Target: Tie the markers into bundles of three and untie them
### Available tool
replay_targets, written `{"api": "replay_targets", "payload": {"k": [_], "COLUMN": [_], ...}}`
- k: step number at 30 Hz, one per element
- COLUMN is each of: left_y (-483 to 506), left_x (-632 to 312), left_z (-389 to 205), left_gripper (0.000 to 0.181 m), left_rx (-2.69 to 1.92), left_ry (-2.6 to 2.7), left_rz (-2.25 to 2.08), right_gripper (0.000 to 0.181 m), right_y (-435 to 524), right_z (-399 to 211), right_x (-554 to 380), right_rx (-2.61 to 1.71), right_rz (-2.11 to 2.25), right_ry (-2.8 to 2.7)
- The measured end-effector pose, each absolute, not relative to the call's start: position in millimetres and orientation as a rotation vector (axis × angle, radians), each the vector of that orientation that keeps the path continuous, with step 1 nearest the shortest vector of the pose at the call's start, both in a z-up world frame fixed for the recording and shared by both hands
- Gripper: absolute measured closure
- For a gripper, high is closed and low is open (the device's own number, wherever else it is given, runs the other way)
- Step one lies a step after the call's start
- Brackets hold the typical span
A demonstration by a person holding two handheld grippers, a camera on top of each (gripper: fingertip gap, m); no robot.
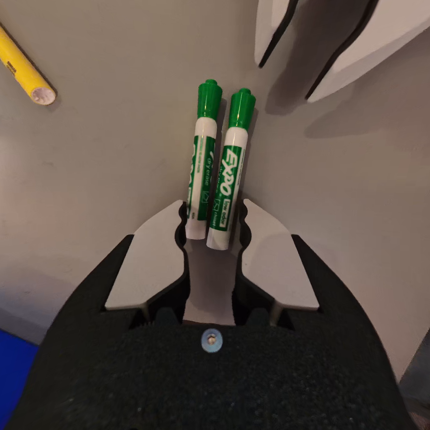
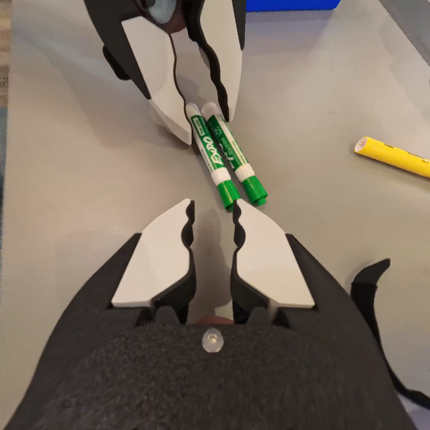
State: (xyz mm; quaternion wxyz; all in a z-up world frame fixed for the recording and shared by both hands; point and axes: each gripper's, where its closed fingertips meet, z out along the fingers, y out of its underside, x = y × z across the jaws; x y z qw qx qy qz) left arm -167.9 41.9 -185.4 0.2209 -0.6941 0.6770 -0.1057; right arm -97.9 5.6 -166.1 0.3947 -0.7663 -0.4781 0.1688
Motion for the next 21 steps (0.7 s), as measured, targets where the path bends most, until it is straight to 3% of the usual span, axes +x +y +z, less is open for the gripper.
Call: {"api": "replay_targets", "payload": {"k": [13,21], "left_y": [50,53], "left_x": [-181,-180], "left_z": [-164,-131], "left_gripper": [0.139,0.139], "left_rx": [-1.891,-1.775], "left_ry": [1.787,1.733], "left_rz": [-0.365,-0.428], "right_gripper": [0.162,0.162], "right_y": [34,46], "right_z": [-191,-138], "right_x": [-102,-91], "right_rx": [-2.011,-1.997], "right_rz": [0.352,0.224], "right_ry": [-1.315,-1.470]}}
